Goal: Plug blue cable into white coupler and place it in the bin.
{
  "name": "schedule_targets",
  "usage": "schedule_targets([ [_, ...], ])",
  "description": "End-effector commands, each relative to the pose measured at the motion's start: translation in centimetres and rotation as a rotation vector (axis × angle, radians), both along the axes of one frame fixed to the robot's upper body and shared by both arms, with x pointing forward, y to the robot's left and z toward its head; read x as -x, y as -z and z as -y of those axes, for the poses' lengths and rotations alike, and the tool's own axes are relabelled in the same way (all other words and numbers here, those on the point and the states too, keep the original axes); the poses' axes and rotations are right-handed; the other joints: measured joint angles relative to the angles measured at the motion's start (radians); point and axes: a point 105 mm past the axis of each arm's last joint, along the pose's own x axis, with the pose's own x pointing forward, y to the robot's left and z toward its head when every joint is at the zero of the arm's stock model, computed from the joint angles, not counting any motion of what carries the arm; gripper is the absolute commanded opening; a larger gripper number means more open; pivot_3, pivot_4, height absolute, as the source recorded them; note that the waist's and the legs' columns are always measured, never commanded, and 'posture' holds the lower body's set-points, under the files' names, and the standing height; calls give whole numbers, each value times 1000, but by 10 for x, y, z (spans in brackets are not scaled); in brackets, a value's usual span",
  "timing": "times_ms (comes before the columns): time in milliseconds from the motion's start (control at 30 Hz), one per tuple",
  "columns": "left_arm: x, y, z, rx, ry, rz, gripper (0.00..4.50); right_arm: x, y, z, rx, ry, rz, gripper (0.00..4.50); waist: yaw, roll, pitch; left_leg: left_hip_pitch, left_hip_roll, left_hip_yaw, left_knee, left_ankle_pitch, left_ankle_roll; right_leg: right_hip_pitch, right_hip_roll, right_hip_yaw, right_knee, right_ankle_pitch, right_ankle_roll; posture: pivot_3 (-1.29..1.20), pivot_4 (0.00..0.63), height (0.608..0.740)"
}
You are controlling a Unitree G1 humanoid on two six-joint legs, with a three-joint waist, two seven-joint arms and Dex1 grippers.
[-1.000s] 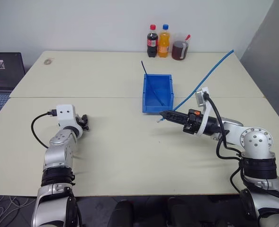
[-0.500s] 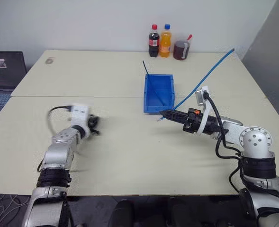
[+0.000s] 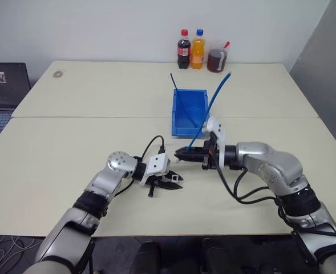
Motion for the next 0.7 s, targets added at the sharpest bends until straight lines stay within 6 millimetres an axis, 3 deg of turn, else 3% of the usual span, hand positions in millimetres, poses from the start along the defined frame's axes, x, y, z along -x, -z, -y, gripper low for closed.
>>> schedule_targets([
  [33,-5,5,-4,-11,-1,-22,814,10,-4,-7,11,-54,107,100,-1,0,0,0,0,0,0,0,0,0,0,0,0,0,0,0,150,740],
  [333,-5,8,-3,-11,19,-32,814,11,3,-19,16,-62,128,100,-1,0,0,0,0,-1,4,0,0,1,0,-1,2,0,1,0,150,740],
  [700,0,12,-7,-12,5,-40,814,7,7,-19,57,-89,140,100,-2,0,0,0,0,-1,4,0,0,1,0,-1,2,2,-2,0,150,740],
])
